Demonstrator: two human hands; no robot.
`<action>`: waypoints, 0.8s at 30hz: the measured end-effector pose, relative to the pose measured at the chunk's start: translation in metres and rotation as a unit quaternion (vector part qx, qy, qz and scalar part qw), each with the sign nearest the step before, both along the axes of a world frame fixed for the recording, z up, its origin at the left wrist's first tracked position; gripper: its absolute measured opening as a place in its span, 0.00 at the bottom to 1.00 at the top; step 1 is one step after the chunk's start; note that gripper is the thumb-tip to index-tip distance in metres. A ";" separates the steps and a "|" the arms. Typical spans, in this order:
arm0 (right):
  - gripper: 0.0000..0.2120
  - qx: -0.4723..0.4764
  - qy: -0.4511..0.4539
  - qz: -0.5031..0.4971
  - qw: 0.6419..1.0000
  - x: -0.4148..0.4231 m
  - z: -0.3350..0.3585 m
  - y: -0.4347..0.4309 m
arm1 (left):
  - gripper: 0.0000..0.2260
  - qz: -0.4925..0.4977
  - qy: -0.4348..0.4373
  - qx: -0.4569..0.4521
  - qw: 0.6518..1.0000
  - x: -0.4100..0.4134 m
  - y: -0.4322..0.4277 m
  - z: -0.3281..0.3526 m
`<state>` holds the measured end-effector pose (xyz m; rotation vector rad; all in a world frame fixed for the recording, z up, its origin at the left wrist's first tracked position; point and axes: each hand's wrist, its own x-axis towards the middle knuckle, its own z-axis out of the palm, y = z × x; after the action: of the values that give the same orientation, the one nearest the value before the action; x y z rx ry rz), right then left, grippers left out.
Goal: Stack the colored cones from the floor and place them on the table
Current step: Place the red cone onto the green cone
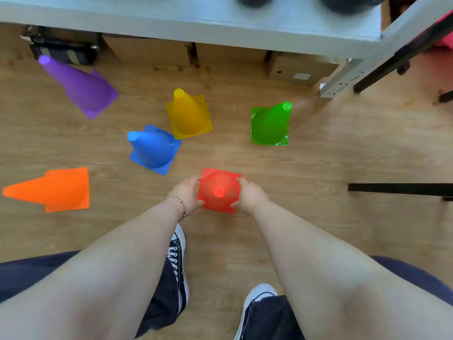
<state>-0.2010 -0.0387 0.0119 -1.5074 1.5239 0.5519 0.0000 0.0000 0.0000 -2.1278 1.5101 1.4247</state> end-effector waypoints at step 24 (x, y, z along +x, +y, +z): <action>0.39 -0.022 -0.105 0.072 0.992 -0.022 0.002 -0.043 | 0.29 0.030 0.079 -0.077 0.993 -0.011 -0.030 -0.002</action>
<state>-0.2230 -0.0816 0.0138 -1.6639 1.2814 0.4293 -0.0107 -0.0296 -0.0022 -2.2122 1.6758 1.5782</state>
